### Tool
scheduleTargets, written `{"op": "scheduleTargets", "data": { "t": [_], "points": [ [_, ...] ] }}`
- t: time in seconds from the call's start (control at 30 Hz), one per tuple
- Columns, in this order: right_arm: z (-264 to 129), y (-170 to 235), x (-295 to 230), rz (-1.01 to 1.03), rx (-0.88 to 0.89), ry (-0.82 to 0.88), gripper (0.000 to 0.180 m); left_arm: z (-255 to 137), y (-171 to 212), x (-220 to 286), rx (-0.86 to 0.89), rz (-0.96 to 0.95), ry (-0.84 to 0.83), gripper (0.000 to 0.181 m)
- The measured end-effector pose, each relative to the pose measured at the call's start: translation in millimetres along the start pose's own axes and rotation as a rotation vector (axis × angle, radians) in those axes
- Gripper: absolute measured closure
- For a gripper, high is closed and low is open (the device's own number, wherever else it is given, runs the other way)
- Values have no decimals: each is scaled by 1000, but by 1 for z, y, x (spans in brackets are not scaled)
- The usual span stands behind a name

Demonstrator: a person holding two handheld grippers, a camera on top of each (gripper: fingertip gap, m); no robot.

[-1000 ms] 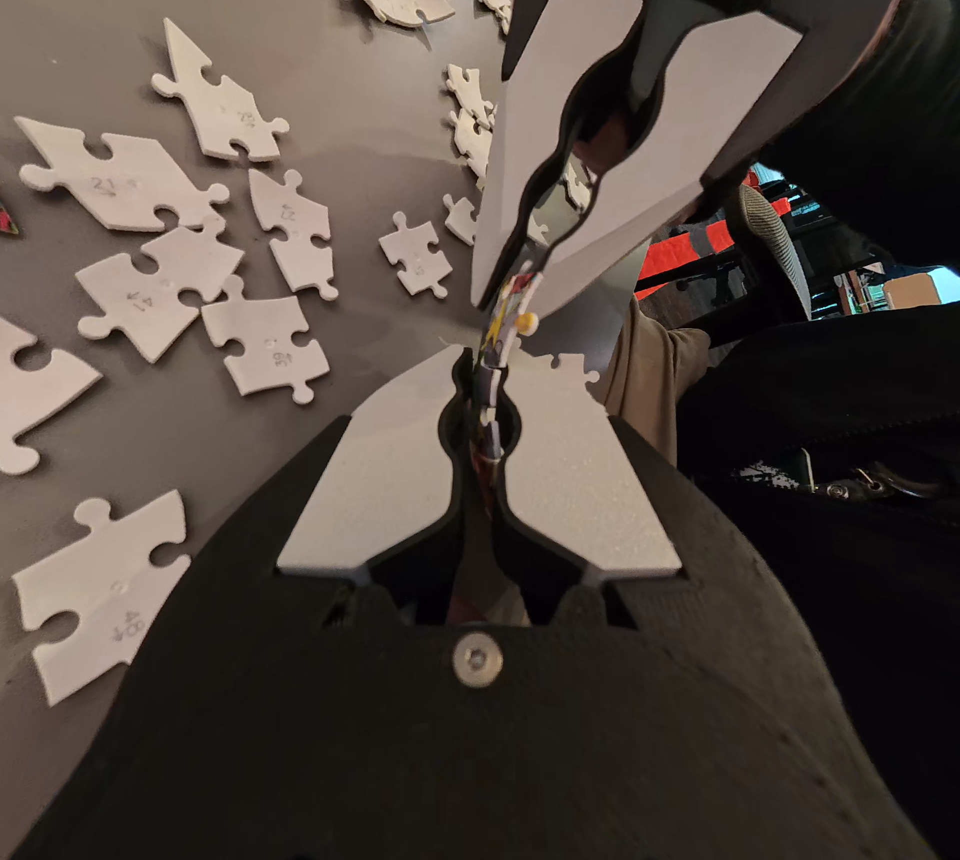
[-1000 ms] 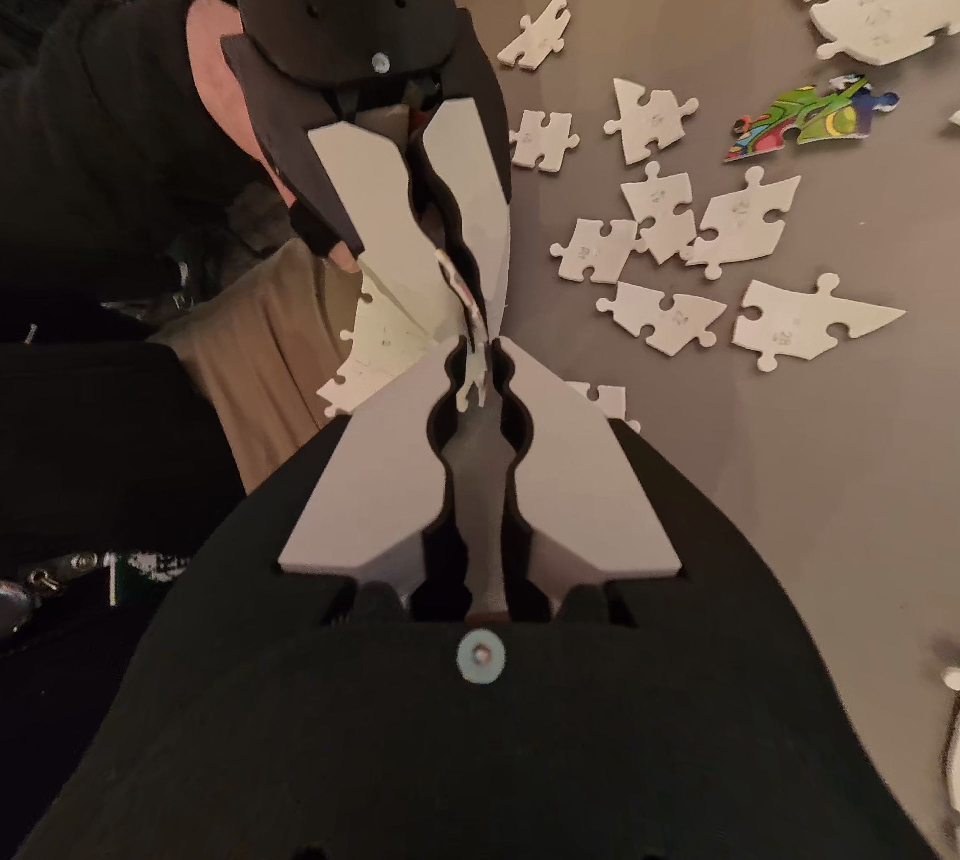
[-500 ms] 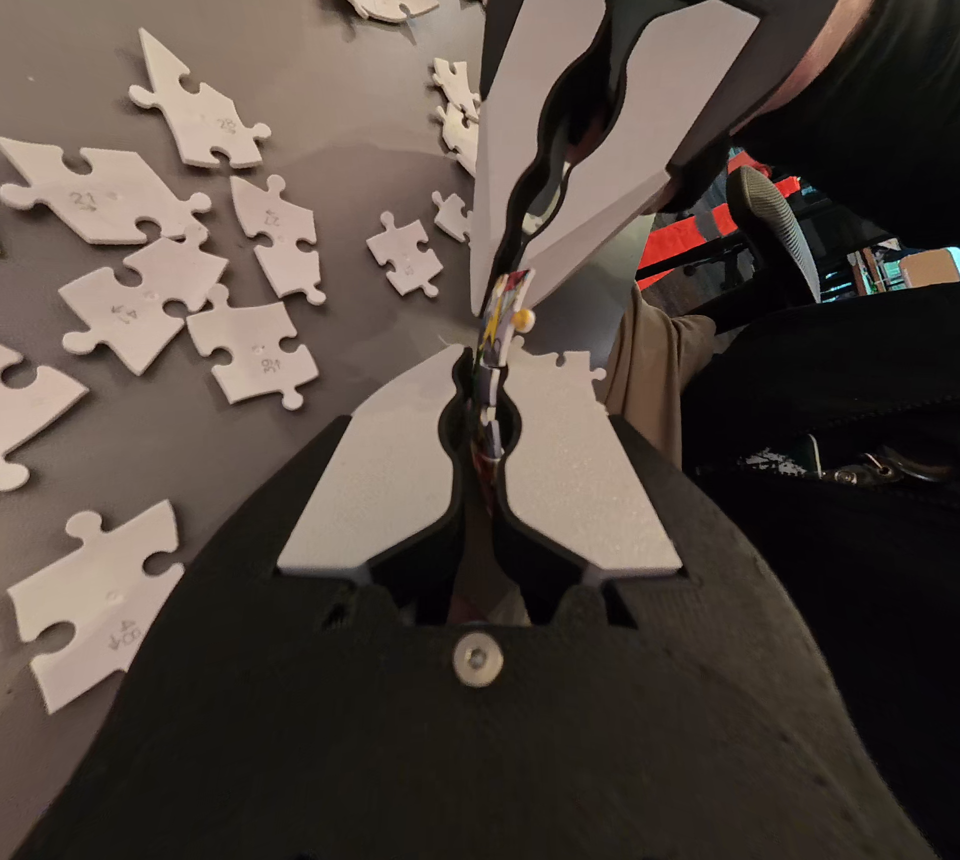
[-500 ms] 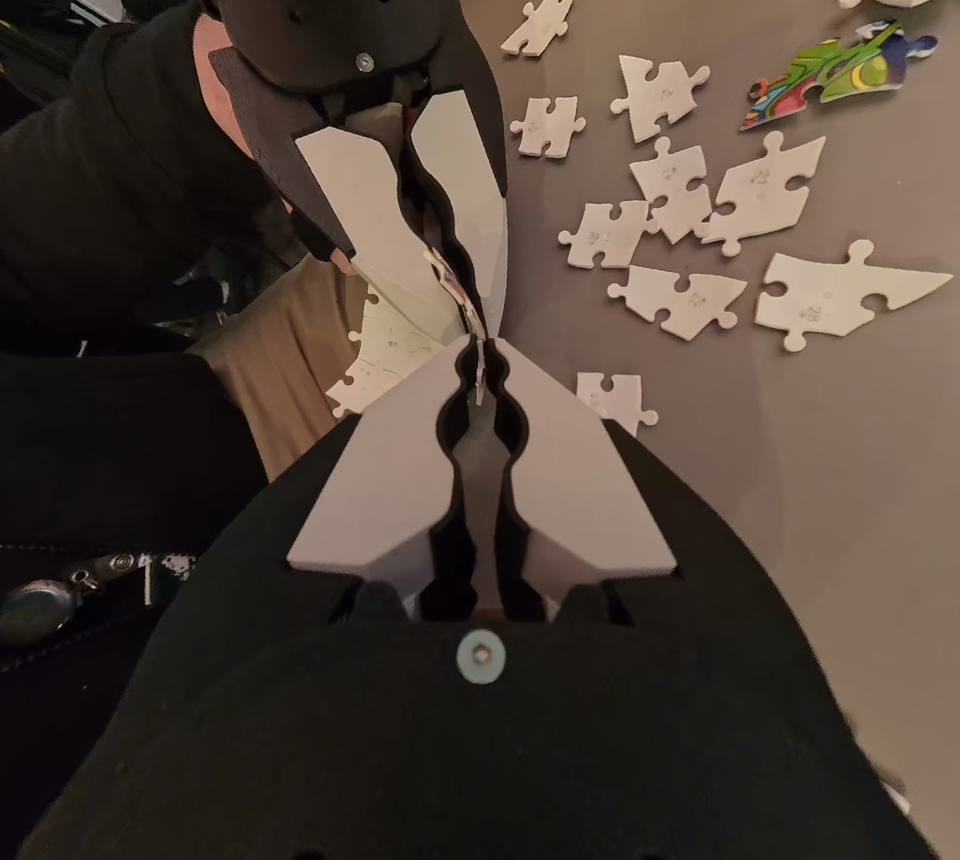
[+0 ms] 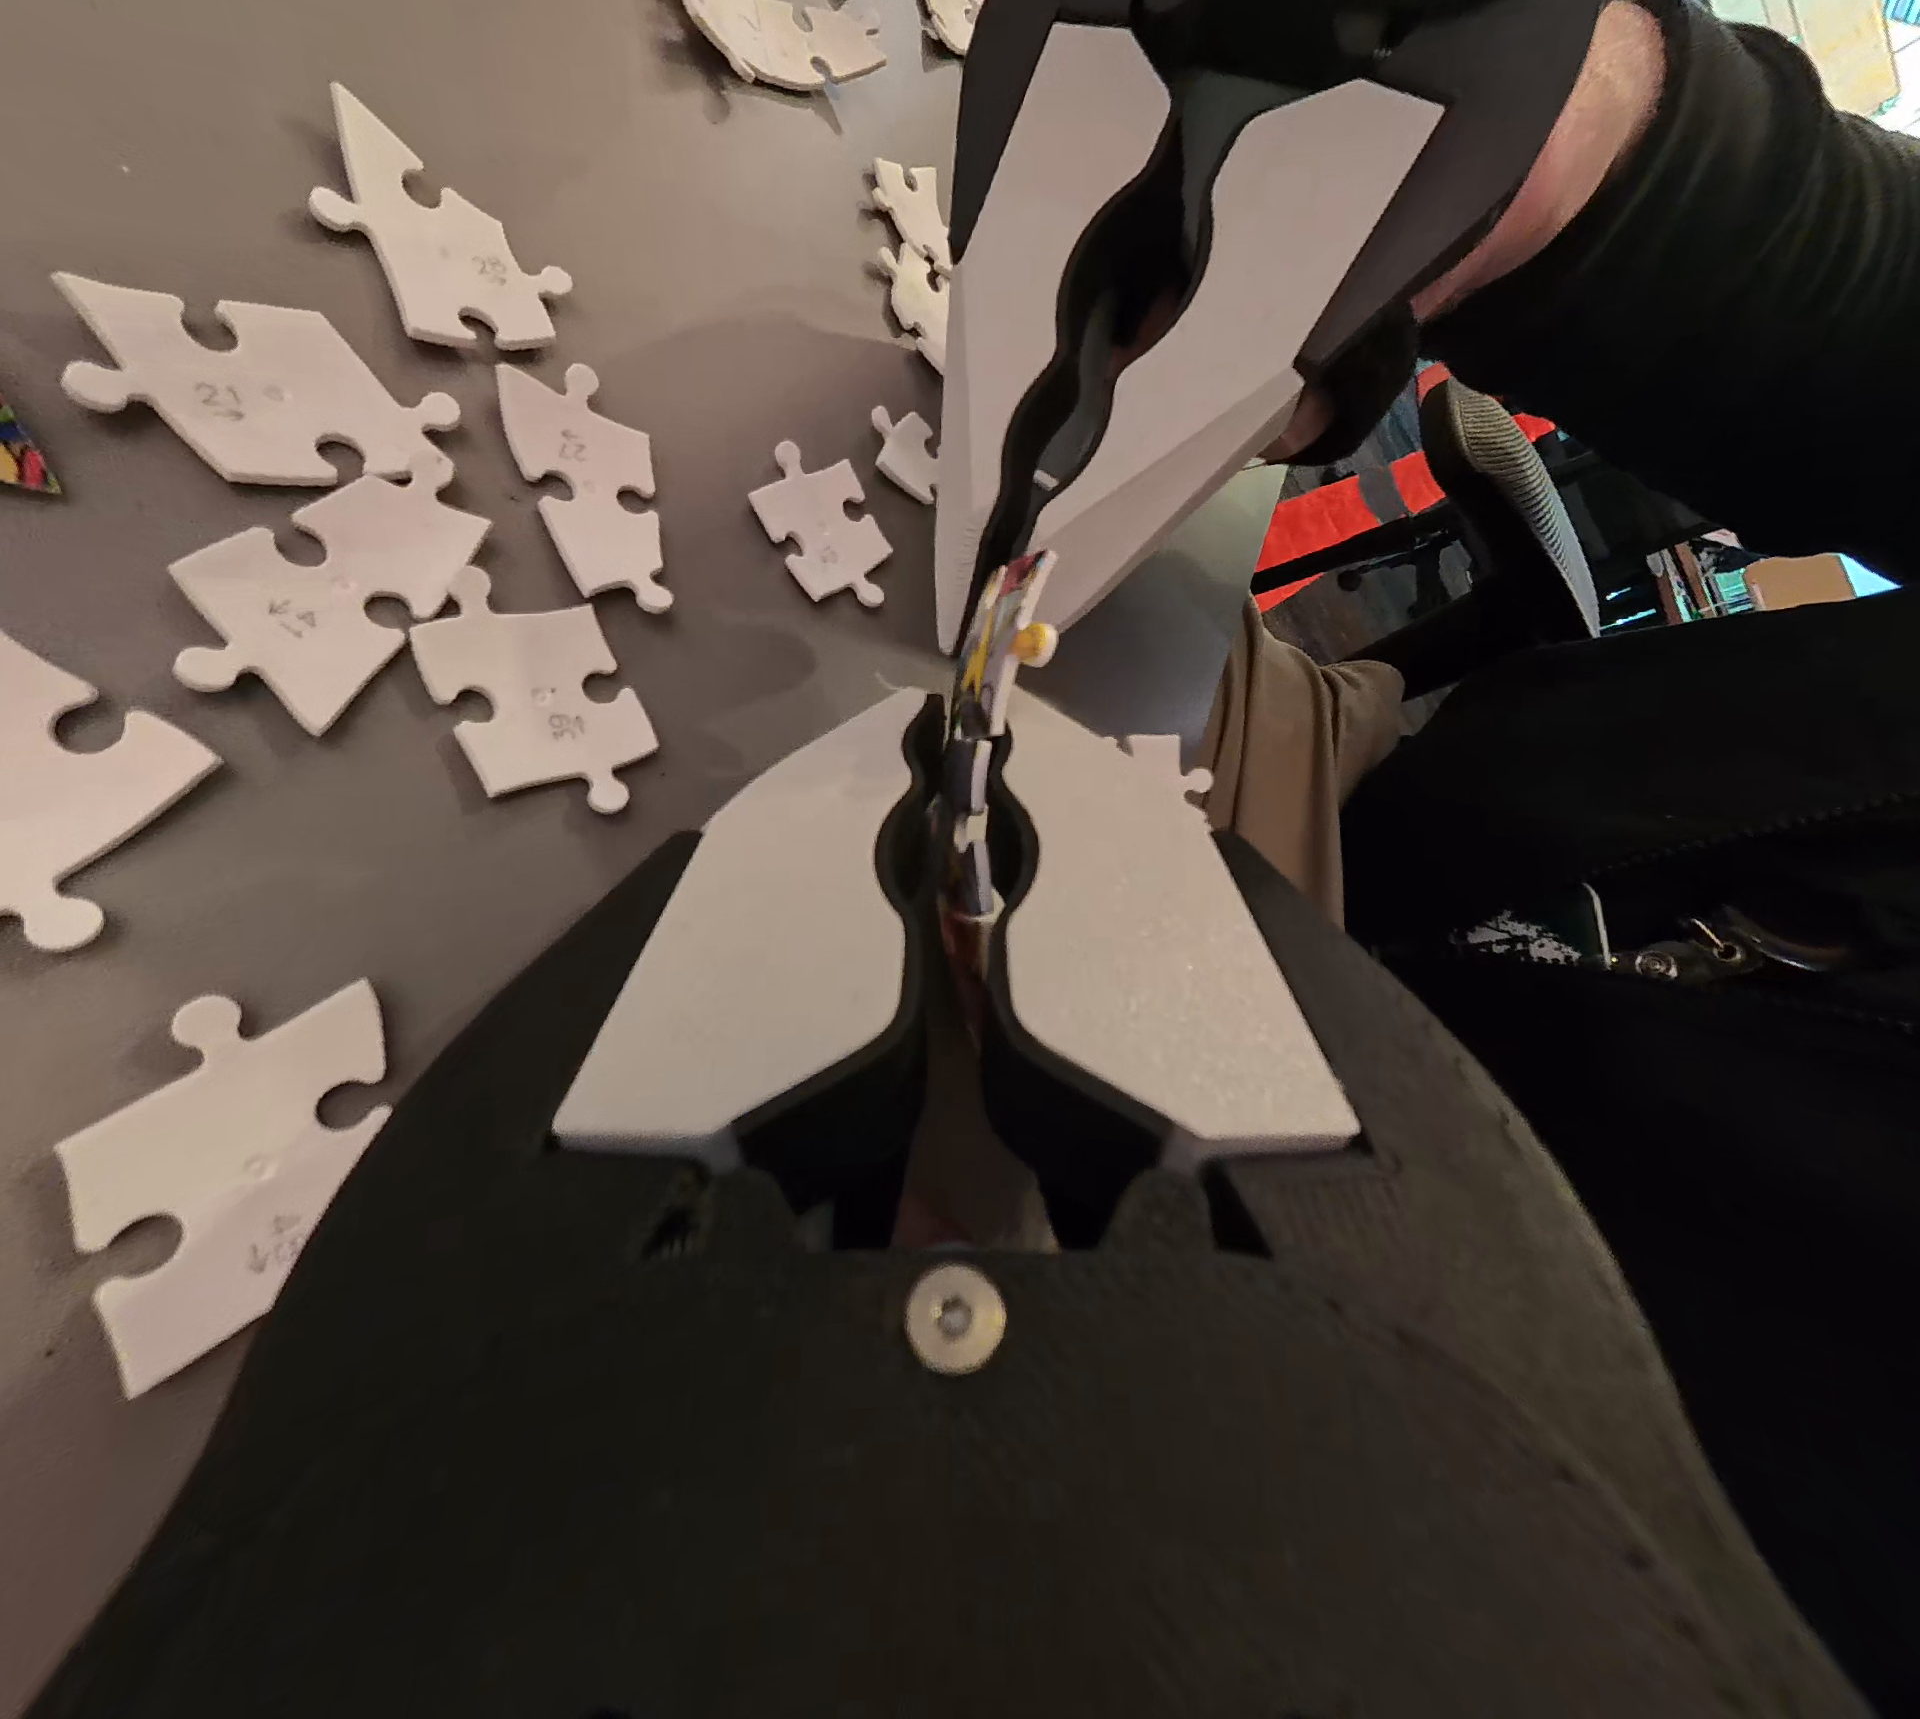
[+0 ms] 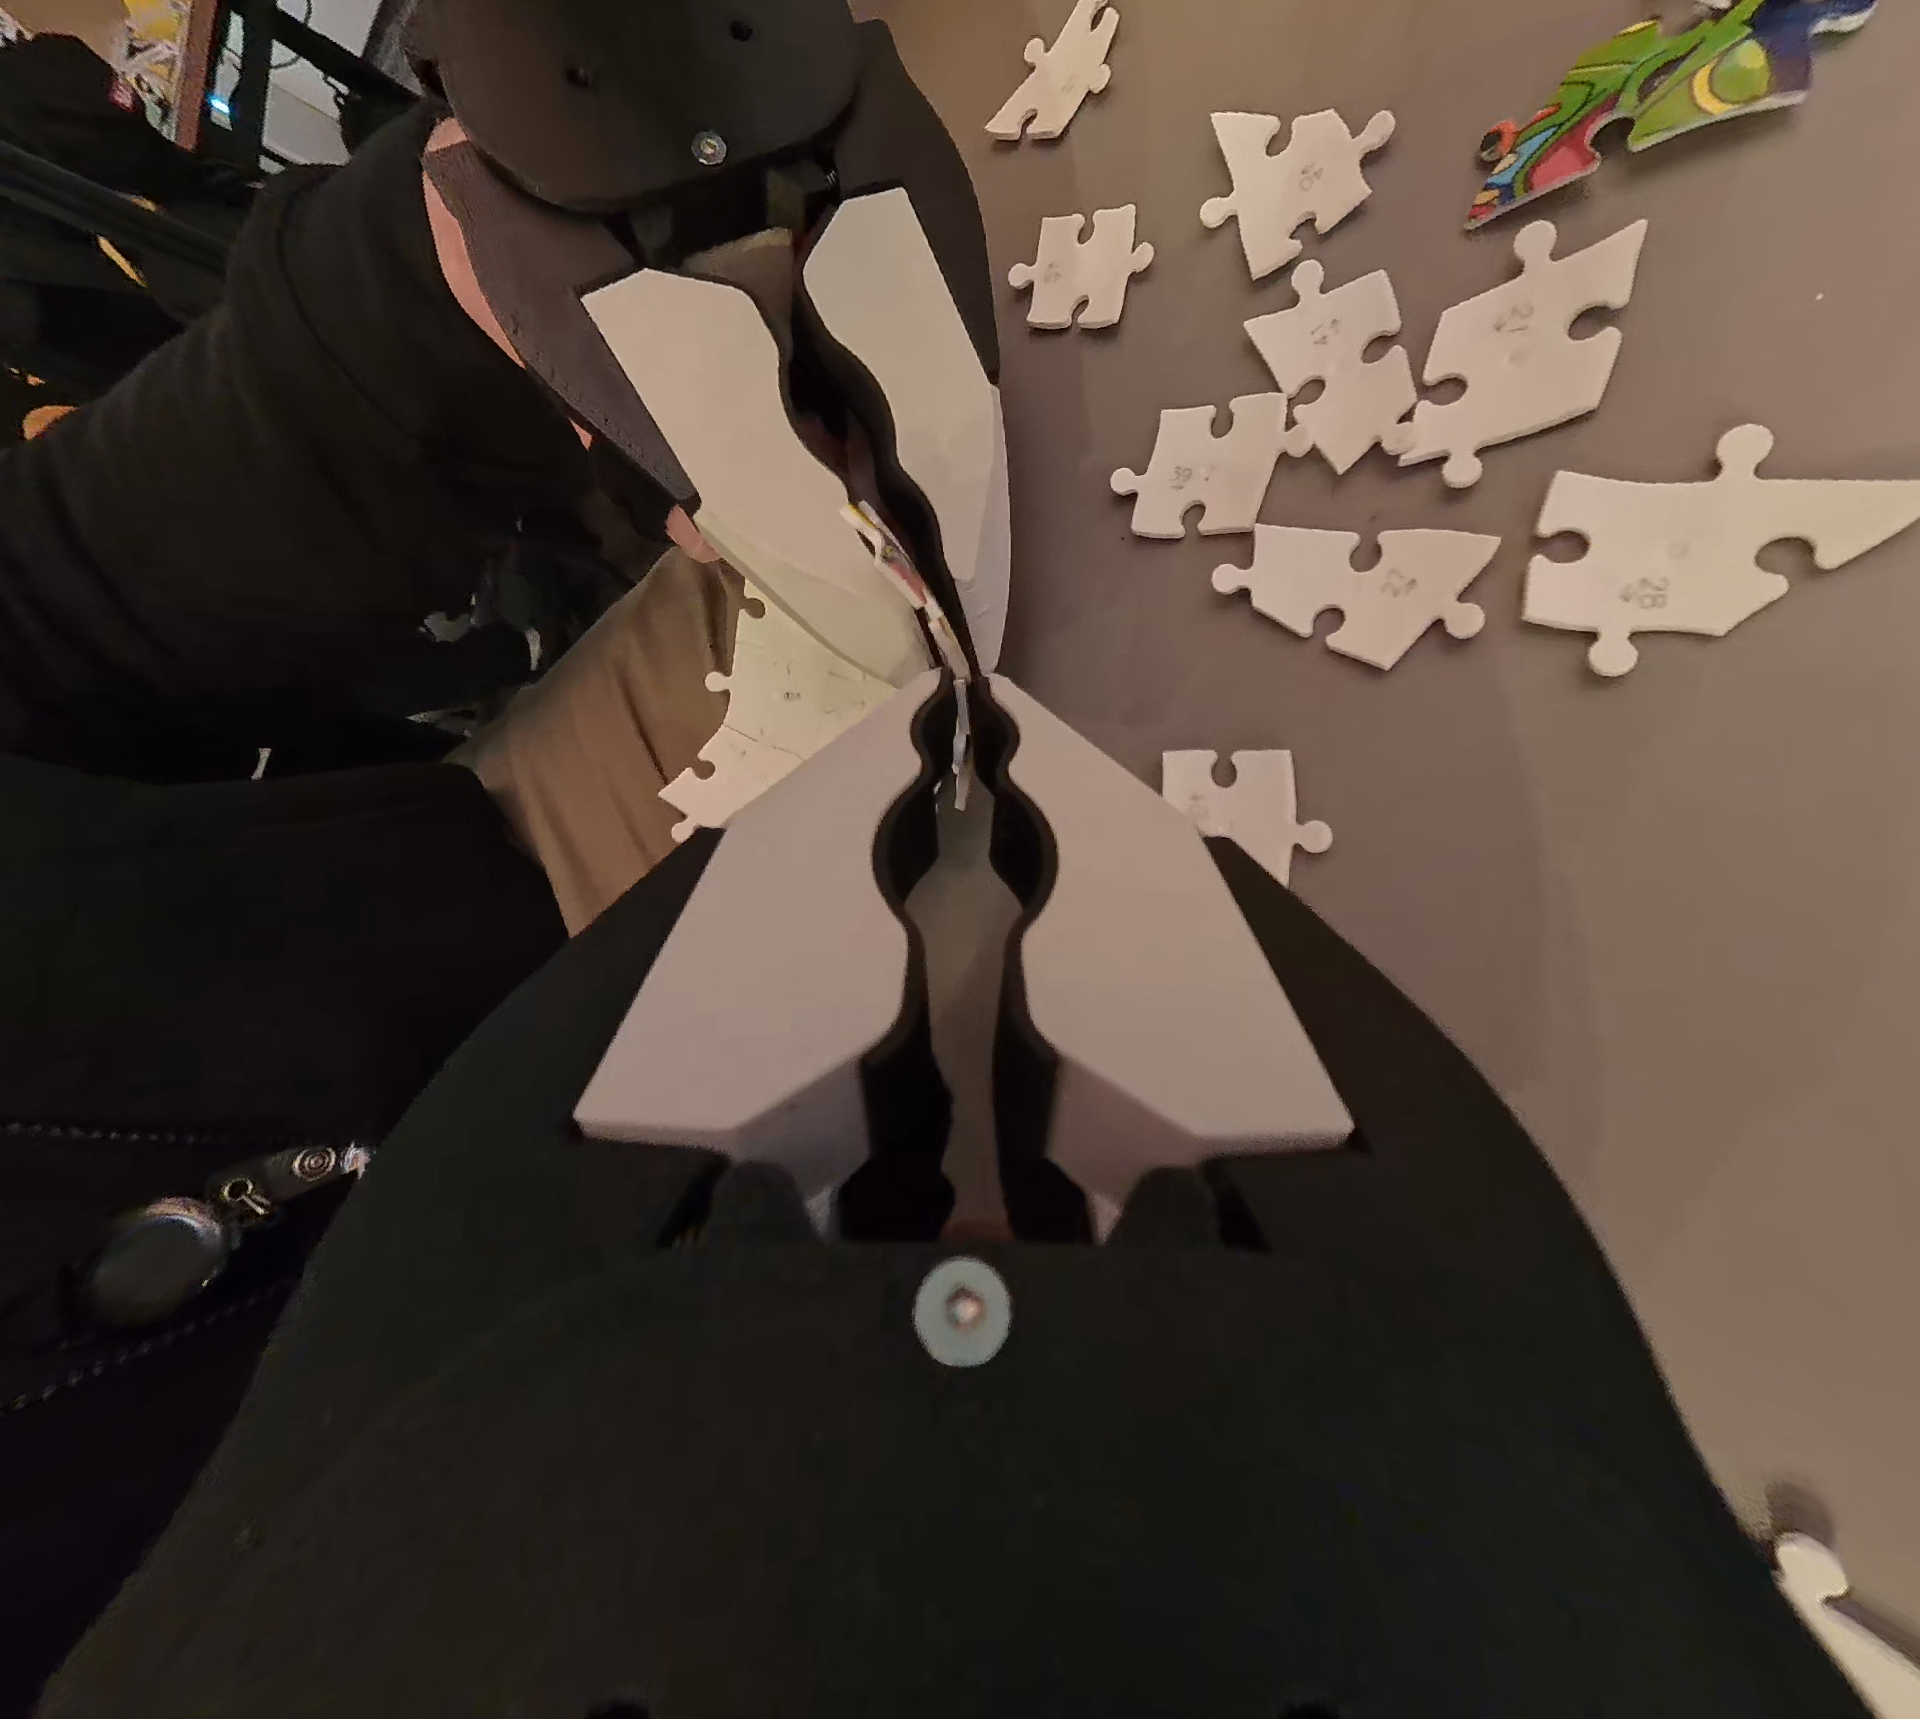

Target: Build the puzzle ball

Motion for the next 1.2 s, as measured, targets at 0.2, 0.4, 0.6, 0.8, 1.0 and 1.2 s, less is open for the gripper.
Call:
{"op": "scheduleTargets", "data": {
  "t": [0.2, 0.4, 0.6, 0.8, 1.0, 1.2],
  "points": [
    [0, 1, 2, 43, 20, -7, 179, 0, 0, 0, 0, 10, 3, 176],
    [0, 1, 0, 5, 32, 29, 175, -1, -1, -1, 6, -1, -13, 175],
    [-2, 7, -1, -4, 0, 31, 169, -4, -3, -5, 44, -30, -33, 175],
    [7, 14, -2, 42, 0, 2, 171, -4, -5, -2, 77, -29, -17, 175],
    [9, 15, -2, 47, 43, -1, 180, -6, -7, 0, 94, -24, -8, 173],
    [6, 16, -3, 30, 47, 0, 180, -8, -4, 1, 44, -4, -17, 166]
  ]
}}
Point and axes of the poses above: each gripper's, where its closed fingertips meet, z out along the fingers, y out of its underside, x = y × z across the jaws, the point moved 8 cm from there along -z, back along the fingers, and after that the axes turned 6 degrees about x, right-handed, at the moved point
